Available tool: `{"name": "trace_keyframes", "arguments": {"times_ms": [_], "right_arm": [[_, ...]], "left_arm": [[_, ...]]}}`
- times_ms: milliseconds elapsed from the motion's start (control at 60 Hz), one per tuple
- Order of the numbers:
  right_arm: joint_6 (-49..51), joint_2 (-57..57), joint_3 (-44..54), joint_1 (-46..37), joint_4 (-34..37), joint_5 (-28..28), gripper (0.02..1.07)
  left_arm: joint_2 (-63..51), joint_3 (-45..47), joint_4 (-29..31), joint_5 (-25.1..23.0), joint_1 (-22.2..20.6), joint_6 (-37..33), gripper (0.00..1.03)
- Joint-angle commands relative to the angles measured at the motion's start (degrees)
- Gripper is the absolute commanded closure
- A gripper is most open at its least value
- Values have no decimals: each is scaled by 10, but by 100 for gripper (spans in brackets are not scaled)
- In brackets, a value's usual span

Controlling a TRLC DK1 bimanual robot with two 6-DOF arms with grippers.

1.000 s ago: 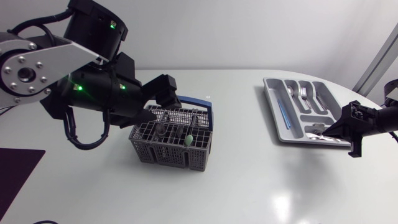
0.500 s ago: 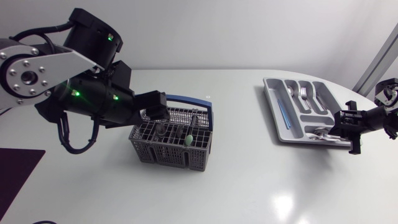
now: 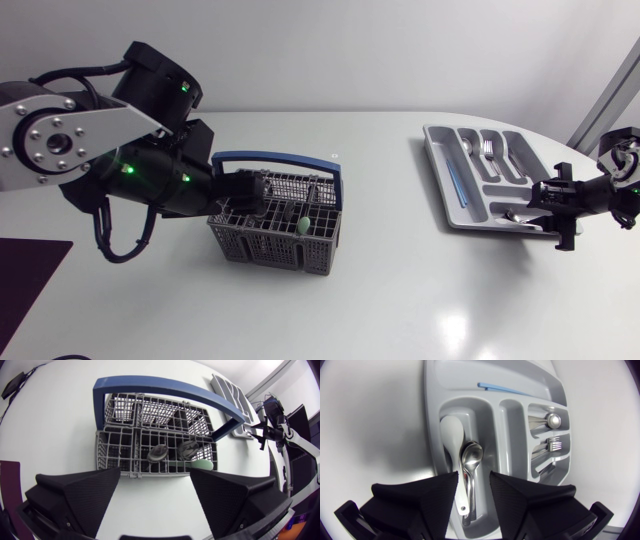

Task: Unload the cutlery basket into the drawer organizer.

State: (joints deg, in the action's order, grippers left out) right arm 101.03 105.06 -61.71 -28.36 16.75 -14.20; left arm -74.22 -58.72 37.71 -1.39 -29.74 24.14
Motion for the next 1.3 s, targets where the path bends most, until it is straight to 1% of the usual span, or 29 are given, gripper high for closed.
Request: {"name": "trace_keyframes", "arguments": {"times_ms": [0,83,133,200,233,267,367,583,783,800,933,1083,1100,1217,1250,1283], "right_arm": [[-50,-36,24,13,-1,-10,40],[-83,-78,55,30,-1,-23,37],[-108,-108,75,44,1,-33,33],[-131,-148,104,62,6,-53,32],[-139,-165,117,72,6,-56,32],[-153,-184,131,83,6,-58,29],[-184,-231,163,113,14,-72,29],[-255,-310,209,180,32,-87,26],[-305,-351,225,230,48,-90,25],[-313,-355,226,239,53,-91,25],[-349,-376,236,281,55,-90,25],[-394,-385,243,334,55,-84,25],[-397,-385,243,337,55,-83,25],[-418,-383,250,368,48,-71,25],[-422,-383,250,374,47,-68,25],[-424,-382,251,379,47,-65,25]], "left_arm": [[4,0,10,9,-7,3,5],[3,-3,11,21,-18,13,6],[4,-3,10,23,-23,13,6],[4,2,1,23,-25,-4,6],[3,4,-7,23,-25,-14,6],[0,6,-12,23,-23,-26,6],[-4,9,-19,19,-21,-45,6],[-17,26,-78,-25,-8,-91,7],[-24,55,-110,-60,20,-142,7],[-24,65,-122,-66,22,-154,7],[-24,87,-155,-79,33,-176,7],[-22,110,-195,-89,37,-196,7],[-23,117,-207,-92,37,-201,7],[-25,127,-230,-110,37,-207,7],[-25,128,-234,-119,37,-207,8],[-25,131,-237,-126,35,-207,14]]}}
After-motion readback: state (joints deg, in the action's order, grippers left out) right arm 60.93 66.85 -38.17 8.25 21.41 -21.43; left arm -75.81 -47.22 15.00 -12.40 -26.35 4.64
